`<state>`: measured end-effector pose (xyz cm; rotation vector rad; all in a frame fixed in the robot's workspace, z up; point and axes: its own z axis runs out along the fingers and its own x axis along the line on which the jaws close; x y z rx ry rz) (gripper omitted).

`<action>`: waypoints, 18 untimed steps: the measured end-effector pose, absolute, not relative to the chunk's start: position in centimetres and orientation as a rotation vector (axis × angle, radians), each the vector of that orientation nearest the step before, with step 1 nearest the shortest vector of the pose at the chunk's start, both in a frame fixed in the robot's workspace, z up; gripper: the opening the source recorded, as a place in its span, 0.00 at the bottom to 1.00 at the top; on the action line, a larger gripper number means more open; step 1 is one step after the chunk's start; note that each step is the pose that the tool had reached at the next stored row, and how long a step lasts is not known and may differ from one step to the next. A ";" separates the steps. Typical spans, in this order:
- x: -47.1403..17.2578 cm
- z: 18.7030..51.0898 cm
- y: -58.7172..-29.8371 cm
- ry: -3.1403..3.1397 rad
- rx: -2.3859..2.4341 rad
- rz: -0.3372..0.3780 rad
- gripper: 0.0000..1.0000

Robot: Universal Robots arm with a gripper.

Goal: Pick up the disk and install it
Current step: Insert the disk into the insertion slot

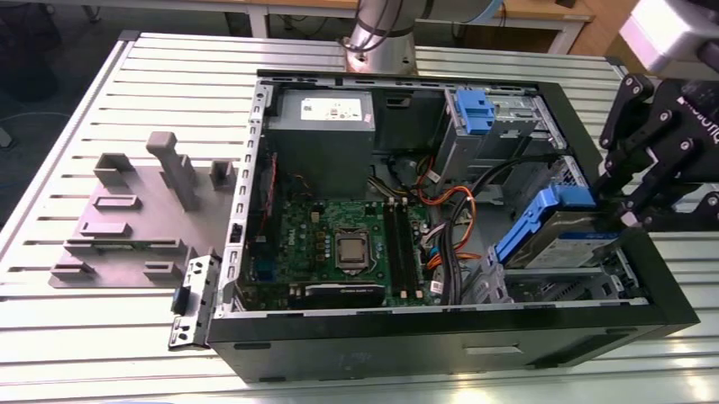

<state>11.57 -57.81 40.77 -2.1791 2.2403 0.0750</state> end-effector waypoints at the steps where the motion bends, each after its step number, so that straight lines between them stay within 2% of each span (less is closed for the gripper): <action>1: 11.6 40.6 -57.8 2.240 -2.179 0.075 0.35; 18: 11.6 37.5 -57.8 2.240 -2.179 0.075 0.35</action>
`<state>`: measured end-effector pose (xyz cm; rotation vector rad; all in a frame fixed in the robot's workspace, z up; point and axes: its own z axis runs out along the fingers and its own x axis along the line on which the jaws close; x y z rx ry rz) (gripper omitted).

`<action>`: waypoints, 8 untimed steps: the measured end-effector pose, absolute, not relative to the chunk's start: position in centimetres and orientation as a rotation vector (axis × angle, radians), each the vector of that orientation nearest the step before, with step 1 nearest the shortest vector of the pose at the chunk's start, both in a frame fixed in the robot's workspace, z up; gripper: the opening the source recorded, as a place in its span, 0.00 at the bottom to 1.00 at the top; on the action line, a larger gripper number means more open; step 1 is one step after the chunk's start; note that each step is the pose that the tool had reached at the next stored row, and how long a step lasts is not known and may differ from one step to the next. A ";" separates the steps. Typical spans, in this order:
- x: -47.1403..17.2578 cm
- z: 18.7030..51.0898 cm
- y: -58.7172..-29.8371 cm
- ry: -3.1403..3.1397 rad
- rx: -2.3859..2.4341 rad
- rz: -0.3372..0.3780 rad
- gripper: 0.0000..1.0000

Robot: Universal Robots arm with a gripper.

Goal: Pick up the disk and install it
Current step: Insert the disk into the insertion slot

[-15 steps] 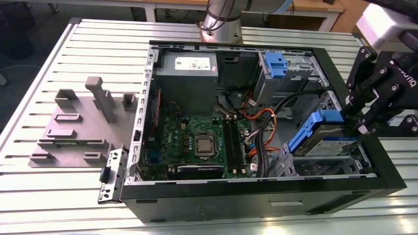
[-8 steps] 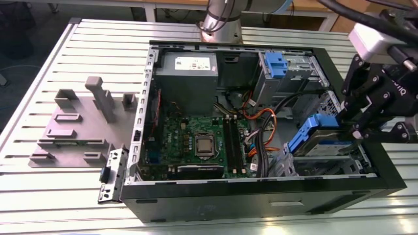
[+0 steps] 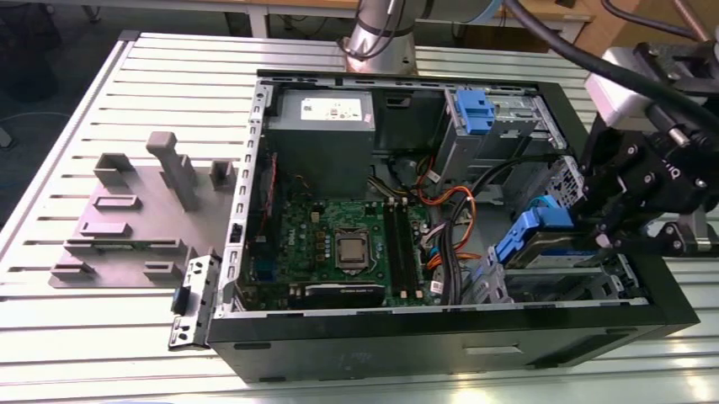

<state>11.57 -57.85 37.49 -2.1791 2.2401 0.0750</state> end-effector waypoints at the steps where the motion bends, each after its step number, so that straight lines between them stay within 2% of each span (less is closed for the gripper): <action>1: 11.6 37.3 -57.8 2.240 -2.179 0.075 0.35; 8: 11.6 36.6 -57.8 2.240 -2.179 0.075 0.35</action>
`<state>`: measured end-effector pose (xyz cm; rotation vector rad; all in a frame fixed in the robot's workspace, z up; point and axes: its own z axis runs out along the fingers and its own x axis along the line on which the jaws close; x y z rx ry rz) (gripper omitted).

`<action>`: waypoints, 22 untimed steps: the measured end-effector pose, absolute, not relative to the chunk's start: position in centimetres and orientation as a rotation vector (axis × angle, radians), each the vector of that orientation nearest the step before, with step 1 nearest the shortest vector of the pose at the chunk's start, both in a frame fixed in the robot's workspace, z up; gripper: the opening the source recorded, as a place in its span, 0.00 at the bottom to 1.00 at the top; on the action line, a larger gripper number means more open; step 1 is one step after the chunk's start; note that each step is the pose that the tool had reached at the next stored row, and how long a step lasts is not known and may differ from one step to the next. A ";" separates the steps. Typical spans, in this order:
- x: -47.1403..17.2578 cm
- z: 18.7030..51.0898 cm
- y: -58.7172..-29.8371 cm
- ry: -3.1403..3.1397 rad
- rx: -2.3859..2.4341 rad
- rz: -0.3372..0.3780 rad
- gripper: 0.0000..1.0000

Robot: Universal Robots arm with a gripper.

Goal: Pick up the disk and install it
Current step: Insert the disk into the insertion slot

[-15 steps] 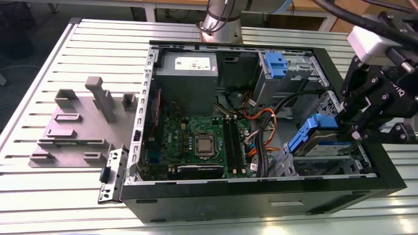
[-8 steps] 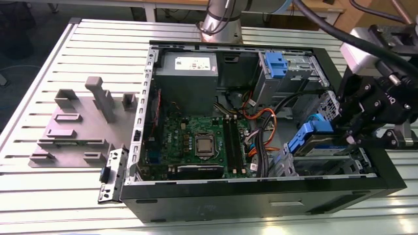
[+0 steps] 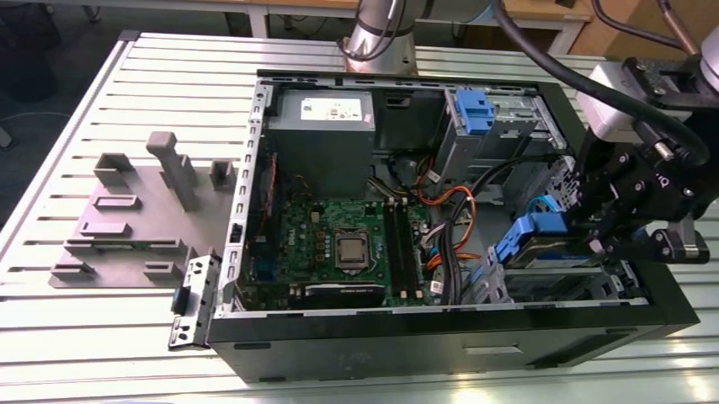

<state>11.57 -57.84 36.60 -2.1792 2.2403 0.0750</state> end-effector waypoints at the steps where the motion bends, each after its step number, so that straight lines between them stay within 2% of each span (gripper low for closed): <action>1: 11.6 36.5 -57.8 2.240 -2.179 0.075 0.35; 11: 11.6 36.1 -57.8 2.240 -2.179 0.075 0.35; 13: 11.6 36.0 -57.8 2.240 -2.179 0.075 0.35; 14: 11.6 36.0 -57.9 2.240 -2.179 0.075 0.41; 22: 11.5 36.0 -57.8 2.240 -2.179 0.076 0.41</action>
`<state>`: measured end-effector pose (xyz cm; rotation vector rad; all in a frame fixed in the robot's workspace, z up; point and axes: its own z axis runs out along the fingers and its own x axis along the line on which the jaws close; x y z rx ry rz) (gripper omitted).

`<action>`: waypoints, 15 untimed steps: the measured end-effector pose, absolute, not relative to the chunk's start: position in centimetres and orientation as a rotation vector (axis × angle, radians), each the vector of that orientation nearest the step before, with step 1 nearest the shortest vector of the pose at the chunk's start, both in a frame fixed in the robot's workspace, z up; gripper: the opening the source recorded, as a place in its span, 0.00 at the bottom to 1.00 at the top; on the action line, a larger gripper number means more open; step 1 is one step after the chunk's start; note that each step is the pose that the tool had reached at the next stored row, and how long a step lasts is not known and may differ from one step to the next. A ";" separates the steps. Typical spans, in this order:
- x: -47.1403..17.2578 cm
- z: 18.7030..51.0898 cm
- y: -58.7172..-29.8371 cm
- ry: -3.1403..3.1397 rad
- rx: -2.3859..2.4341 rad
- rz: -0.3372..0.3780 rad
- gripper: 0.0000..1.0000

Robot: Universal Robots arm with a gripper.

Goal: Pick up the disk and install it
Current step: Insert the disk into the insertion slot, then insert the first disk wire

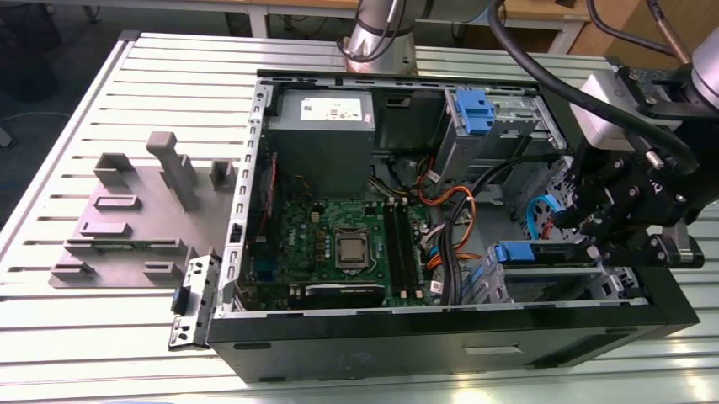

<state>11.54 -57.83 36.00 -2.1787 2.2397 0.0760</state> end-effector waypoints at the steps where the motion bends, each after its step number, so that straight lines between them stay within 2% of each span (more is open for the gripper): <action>1: 11.5 36.0 -57.8 2.240 -2.178 0.076 0.41; 15: 11.1 35.5 -57.4 2.237 -2.177 0.080 0.41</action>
